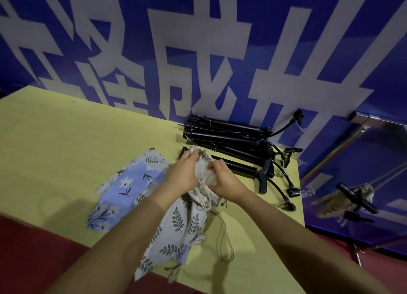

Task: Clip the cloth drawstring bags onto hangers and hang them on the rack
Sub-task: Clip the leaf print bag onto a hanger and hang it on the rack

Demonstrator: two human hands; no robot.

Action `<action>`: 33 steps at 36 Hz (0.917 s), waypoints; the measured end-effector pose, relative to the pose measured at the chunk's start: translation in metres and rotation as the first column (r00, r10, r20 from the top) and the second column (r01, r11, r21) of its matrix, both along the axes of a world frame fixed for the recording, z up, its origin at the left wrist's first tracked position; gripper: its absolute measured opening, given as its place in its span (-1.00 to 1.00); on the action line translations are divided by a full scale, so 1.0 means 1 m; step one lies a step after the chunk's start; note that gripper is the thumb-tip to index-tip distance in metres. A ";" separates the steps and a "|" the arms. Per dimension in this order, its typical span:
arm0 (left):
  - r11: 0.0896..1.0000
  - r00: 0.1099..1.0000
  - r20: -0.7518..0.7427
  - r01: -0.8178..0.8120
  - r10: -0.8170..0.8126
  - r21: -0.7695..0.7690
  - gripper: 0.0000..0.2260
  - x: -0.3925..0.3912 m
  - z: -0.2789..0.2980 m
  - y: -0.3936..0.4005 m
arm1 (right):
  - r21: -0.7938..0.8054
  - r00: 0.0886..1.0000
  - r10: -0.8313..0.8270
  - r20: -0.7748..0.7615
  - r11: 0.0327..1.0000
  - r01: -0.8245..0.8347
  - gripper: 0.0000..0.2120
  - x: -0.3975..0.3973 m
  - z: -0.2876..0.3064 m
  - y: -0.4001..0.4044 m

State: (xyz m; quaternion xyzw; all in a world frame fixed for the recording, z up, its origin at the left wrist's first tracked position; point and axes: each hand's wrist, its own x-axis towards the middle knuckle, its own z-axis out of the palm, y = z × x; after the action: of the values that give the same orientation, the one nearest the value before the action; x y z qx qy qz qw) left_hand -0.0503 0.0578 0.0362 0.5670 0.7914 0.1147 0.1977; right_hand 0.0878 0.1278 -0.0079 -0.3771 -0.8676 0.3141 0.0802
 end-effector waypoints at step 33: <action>0.983 0.983 0.022 -0.184 0.184 -0.012 -0.57 0.005 -0.052 0.056 | 0.156 0.839 -0.015 0.545 0.984 -0.084 -0.57 0.000 -0.063 0.115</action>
State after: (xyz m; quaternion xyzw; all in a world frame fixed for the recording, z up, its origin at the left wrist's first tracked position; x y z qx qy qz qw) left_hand -0.0457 0.1136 -0.0156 0.4892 0.8385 0.1353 0.1982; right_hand 0.0874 0.2429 -0.0707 -0.4265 -0.8853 0.1188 -0.1421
